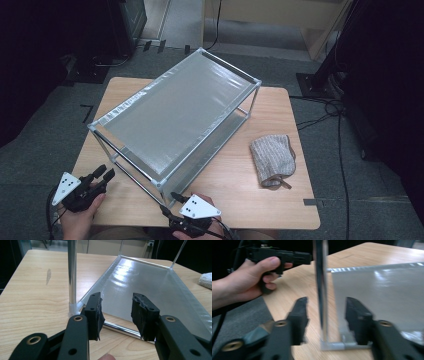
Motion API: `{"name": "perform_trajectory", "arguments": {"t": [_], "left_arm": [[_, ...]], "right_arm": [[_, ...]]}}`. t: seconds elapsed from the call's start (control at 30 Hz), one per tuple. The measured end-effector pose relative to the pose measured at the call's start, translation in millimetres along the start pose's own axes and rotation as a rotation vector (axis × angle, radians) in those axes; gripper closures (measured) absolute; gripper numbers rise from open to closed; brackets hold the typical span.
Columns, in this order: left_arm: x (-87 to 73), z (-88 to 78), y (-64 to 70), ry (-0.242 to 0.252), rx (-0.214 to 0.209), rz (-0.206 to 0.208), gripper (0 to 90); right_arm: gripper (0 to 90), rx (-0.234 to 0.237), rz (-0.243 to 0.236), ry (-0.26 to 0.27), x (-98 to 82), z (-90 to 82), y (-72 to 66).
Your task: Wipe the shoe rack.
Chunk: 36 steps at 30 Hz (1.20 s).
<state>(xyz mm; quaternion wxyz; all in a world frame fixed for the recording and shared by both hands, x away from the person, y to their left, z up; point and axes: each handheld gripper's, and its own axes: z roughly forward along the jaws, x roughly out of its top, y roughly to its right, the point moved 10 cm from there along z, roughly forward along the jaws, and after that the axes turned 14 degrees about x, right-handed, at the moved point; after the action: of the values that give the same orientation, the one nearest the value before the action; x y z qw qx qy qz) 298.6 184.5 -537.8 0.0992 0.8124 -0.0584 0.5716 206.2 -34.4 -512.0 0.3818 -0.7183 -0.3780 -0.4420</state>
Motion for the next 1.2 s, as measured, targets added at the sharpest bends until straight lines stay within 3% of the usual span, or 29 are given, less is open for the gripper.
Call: {"name": "perform_trajectory", "arguments": {"t": [0.13,0.43,0.53,0.67,0.77,0.83,1.07,1.2], "left_arm": [[0.3,0.6,-2.2,0.001,0.009,-0.003,62.9],[9.2,9.9,-7.7,0.021,0.090,-0.024,60.1],[12.6,16.8,-7.9,0.022,0.110,-0.011,59.8],[19.0,26.9,-7.2,0.025,0.112,0.025,70.4],[18.6,28.9,-3.5,0.027,0.077,0.051,79.6],[18.0,26.8,-1.8,0.022,0.080,0.086,80.7],[12.0,8.1,-6.0,0.006,0.068,0.128,81.4],[7.9,-6.7,-14.1,0.002,0.068,0.112,81.4]], "right_arm": [[81.7,-0.015,-0.023,-0.016,-1.6,5.5,-0.7],[82.4,0.031,-0.059,-0.034,-11.9,-16.6,-3.2],[82.5,0.046,-0.068,-0.032,-15.0,-24.3,-4.1],[82.5,0.067,-0.073,-0.034,-18.0,-31.9,-5.1],[82.6,0.068,-0.078,-0.043,-19.2,-36.4,-4.1],[82.6,0.074,-0.080,-0.048,-19.5,-38.3,-3.4],[82.6,0.062,-0.069,-0.041,-18.7,-45.8,12.1],[82.6,0.055,-0.061,-0.033,-15.5,-42.3,21.9]]}}
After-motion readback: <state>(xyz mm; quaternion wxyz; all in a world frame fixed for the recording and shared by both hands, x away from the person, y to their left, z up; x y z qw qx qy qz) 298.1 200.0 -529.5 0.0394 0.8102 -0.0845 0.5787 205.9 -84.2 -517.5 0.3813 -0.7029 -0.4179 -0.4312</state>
